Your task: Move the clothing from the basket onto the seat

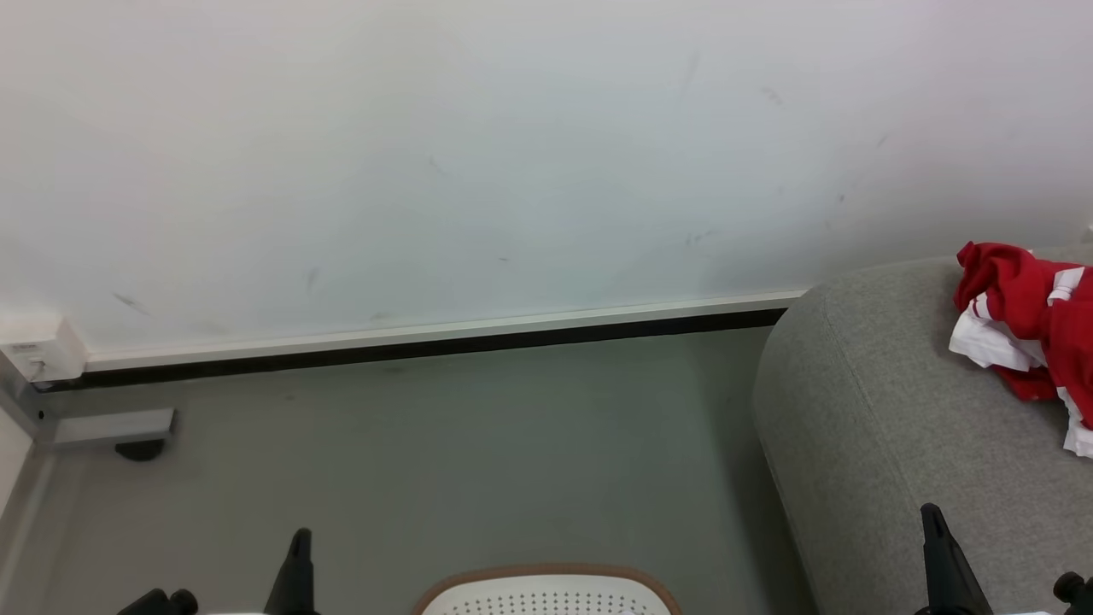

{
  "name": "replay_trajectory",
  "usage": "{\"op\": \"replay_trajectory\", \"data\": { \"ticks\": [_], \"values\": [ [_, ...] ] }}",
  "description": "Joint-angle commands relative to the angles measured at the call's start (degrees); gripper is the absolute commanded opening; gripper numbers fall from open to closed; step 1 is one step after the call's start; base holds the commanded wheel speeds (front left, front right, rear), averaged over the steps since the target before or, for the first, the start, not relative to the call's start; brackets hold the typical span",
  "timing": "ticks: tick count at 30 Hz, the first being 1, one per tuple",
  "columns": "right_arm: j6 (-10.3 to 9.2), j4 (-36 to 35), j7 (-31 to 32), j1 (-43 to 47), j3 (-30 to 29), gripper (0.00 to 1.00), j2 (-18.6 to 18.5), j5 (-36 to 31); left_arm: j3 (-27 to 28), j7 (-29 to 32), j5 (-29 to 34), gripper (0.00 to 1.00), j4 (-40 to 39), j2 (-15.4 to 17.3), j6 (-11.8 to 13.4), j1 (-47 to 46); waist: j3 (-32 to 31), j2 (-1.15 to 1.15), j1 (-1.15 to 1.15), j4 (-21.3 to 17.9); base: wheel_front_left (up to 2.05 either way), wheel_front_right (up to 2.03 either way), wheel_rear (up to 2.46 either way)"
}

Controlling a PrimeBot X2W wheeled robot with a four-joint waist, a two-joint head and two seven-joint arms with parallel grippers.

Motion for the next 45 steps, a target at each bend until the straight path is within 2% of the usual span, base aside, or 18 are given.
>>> {"op": "replay_trajectory", "data": {
  "ticks": [1,26,45],
  "values": [
    [-0.05,-1.0,0.2,-1.7,-0.2,0.0,-0.6,2.7,0.6,0.5,-2.3,0.0,-0.8,0.0,-0.4,-1.5,0.0,0.0,0.0,0.1,0.0,0.0,0.0],
    [-0.07,-1.8,2.5,-3.3,0.0,0.0,-2.7,22.4,3.9,4.8,-17.8,0.0,-1.6,-0.5,-2.1,-3.5,0.6,0.0,0.0,1.6,0.0,0.0,0.0],
    [-0.09,-2.4,3.5,-4.3,0.5,0.0,-4.2,34.1,5.8,7.3,-26.8,0.0,-2.0,-0.8,-3.0,-4.6,1.1,0.0,0.0,2.7,0.0,0.0,0.0]
  ]
}}
